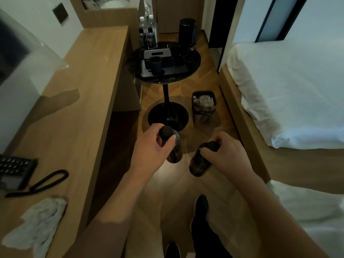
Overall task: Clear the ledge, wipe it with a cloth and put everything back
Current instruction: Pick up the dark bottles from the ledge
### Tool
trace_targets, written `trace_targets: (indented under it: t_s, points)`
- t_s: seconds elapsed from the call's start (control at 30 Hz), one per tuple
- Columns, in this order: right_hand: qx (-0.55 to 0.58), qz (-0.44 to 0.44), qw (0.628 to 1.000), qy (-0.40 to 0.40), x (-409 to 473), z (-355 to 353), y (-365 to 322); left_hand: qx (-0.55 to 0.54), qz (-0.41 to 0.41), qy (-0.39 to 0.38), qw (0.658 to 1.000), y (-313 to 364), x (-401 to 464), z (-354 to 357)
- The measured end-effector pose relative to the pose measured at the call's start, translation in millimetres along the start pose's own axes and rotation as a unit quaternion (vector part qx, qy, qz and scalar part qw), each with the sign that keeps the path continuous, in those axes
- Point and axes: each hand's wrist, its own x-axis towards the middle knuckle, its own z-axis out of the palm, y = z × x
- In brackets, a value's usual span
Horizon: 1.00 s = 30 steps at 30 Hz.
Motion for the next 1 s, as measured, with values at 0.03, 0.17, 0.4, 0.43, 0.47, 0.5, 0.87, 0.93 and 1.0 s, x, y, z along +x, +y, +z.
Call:
trace_targets:
  t_s: [0.03,0.17,0.4,0.43,0.47,0.5,0.87,0.93,1.0]
  points:
    - [0.0,-0.003,1.0,-0.003,18,-2,3,0.002,-0.004,0.0,1.0,-1,16,7]
    - [0.007,-0.017,1.0,-0.01,104,-17,13,0.015,0.005,0.015,1.0,0,92,37]
    - [0.011,-0.054,0.998,-0.004,240,-59,5,0.037,0.05,0.077,0.995,21,217,56]
    - [0.009,-0.057,0.998,-0.007,254,-62,3,0.031,0.05,0.08,0.995,22,230,58]
    - [0.01,-0.06,0.998,-0.008,268,-64,2,0.025,0.048,0.08,0.995,22,243,59]
    - [0.011,-0.061,0.998,-0.009,282,-65,2,0.022,0.045,0.079,0.996,22,257,60]
    - [-0.001,-0.036,0.999,-0.016,454,-41,-33,0.028,0.033,0.06,0.997,-30,427,69]
    - [-0.004,-0.031,0.999,-0.018,489,-37,-48,0.027,0.029,0.058,0.998,-39,463,65]
    - [-0.005,-0.03,0.999,-0.019,521,-33,-61,0.022,0.028,0.062,0.997,-48,498,59]
